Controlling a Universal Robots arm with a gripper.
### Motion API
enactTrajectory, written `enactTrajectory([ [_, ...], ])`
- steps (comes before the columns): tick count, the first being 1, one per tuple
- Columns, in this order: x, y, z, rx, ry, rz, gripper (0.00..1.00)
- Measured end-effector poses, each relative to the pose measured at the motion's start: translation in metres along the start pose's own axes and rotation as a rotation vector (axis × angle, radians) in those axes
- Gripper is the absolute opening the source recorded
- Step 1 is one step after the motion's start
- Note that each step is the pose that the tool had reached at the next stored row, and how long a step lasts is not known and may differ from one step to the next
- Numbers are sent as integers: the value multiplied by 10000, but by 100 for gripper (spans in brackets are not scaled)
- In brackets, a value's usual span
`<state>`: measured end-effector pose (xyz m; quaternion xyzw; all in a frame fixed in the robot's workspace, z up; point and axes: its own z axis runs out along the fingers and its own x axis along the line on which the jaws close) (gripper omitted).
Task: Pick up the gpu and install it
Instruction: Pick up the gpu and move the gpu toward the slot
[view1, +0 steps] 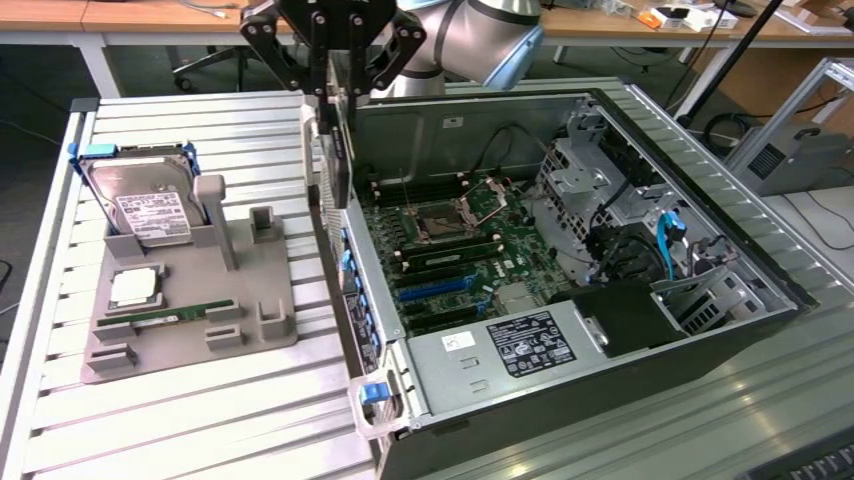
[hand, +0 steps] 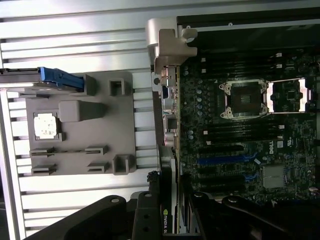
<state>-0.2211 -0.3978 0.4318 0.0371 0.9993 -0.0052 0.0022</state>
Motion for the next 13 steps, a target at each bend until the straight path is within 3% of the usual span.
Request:
enactTrajectory([
  [13,-30,2,3,-1,-1,0,27],
])
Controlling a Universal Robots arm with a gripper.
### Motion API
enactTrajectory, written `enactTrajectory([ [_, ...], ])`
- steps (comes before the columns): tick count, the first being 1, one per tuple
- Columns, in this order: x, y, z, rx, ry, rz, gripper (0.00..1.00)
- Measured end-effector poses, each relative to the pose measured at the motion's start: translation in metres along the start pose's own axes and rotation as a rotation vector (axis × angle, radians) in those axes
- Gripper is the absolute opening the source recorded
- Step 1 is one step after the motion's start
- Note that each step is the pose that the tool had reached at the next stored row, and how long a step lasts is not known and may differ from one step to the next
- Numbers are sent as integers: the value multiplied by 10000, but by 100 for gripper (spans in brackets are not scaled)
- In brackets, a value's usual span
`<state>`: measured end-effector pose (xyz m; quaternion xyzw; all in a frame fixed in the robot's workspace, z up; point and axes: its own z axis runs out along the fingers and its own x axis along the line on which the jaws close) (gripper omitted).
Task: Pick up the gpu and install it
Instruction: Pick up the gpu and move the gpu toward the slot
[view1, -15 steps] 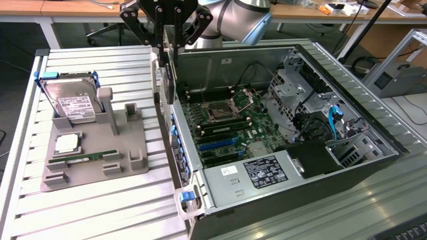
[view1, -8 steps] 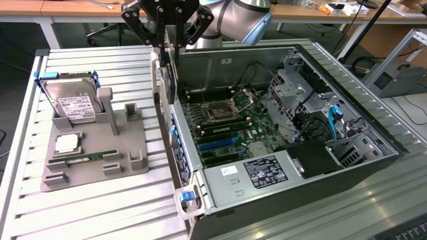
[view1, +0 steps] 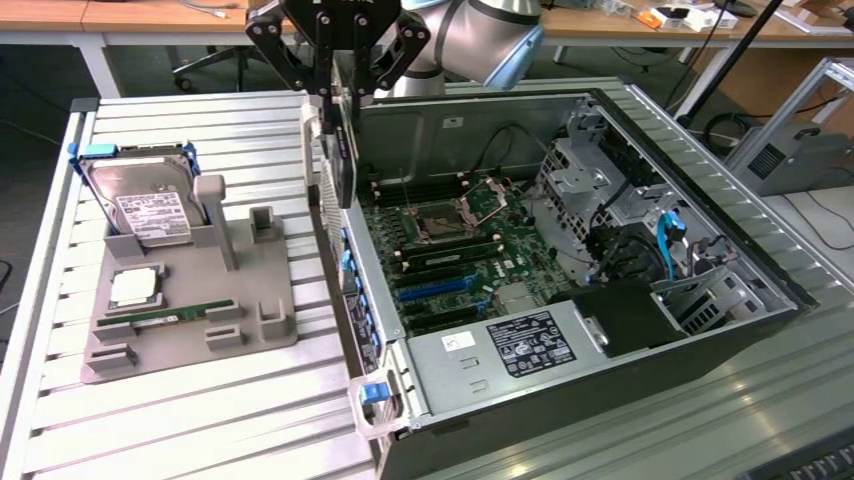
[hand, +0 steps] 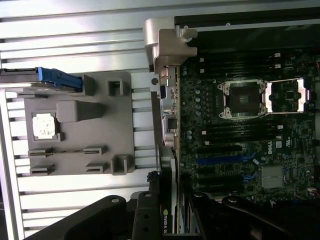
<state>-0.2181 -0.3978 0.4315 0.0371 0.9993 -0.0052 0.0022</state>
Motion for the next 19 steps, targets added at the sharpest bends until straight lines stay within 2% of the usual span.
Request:
enactTrajectory([
  [19,-57,4,8,0,0,0,27],
])
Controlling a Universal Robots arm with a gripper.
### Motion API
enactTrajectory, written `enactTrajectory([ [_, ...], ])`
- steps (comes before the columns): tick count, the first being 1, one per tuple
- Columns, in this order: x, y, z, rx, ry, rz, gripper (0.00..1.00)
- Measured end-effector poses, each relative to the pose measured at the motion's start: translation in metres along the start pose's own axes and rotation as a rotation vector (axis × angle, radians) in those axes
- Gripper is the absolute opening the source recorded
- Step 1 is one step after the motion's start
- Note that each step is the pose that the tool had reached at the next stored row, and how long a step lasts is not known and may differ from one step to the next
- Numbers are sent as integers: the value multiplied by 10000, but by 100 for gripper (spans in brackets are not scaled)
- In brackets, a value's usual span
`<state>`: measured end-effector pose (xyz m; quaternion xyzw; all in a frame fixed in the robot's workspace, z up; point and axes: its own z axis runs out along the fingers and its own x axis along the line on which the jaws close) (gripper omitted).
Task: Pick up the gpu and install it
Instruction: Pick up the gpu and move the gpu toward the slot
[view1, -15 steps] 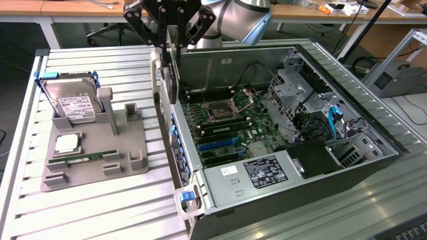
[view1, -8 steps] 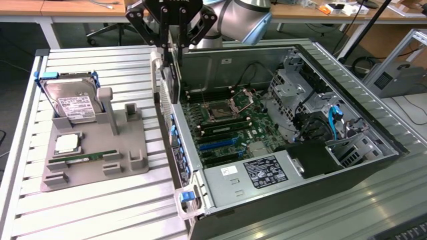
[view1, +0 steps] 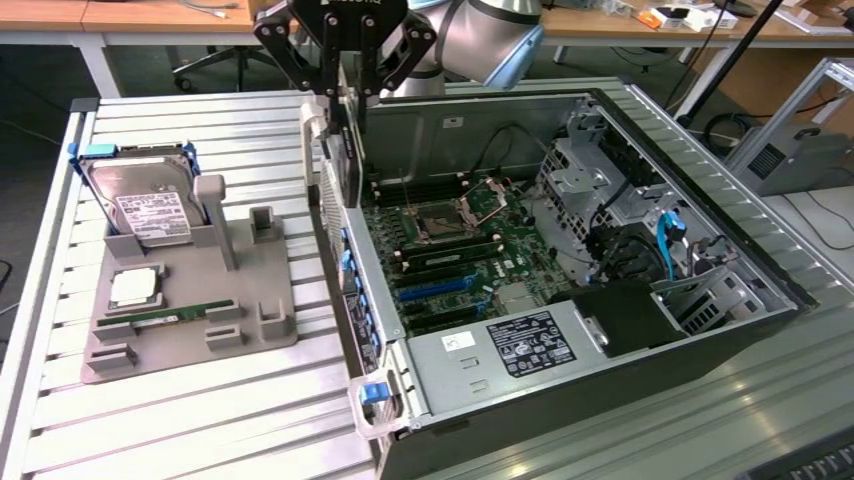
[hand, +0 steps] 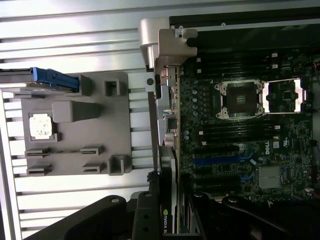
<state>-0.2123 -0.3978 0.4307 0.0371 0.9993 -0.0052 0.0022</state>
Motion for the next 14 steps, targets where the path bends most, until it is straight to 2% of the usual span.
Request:
enactTrajectory([
  [14,-31,2,8,0,0,0,27],
])
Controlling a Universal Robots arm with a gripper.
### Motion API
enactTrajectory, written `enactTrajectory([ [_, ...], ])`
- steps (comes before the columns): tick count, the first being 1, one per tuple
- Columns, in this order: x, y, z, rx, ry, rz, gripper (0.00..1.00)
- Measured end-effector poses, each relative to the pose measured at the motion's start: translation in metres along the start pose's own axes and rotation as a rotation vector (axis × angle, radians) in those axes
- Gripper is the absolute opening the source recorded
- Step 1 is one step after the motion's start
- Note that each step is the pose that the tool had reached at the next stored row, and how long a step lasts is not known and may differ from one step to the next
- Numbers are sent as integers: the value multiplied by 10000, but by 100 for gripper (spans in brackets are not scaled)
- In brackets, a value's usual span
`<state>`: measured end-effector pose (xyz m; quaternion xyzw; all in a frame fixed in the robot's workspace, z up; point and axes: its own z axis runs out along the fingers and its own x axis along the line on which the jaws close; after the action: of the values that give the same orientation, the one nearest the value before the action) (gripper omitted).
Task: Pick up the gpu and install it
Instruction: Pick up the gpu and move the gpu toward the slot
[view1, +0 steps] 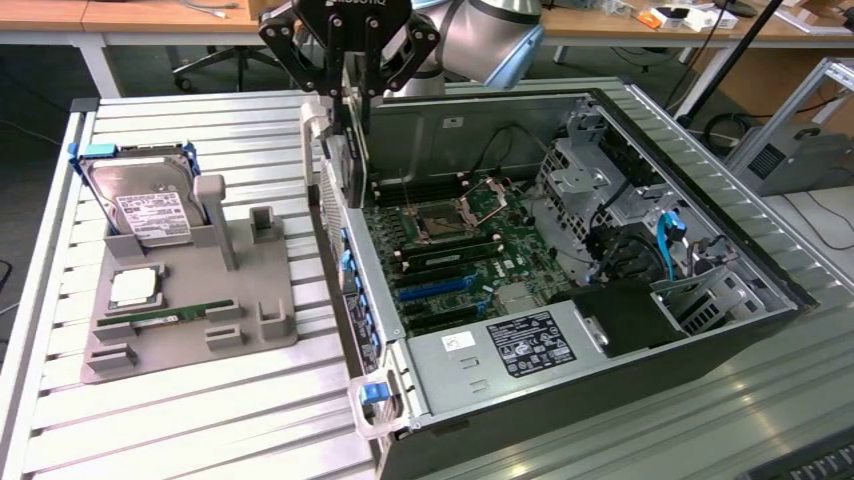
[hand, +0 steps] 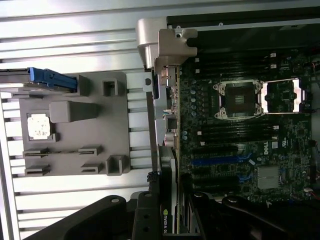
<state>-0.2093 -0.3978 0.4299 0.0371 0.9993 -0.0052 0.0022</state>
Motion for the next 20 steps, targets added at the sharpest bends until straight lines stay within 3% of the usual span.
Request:
enactTrajectory([
  [20,-83,6,21,16,-1,0,27],
])
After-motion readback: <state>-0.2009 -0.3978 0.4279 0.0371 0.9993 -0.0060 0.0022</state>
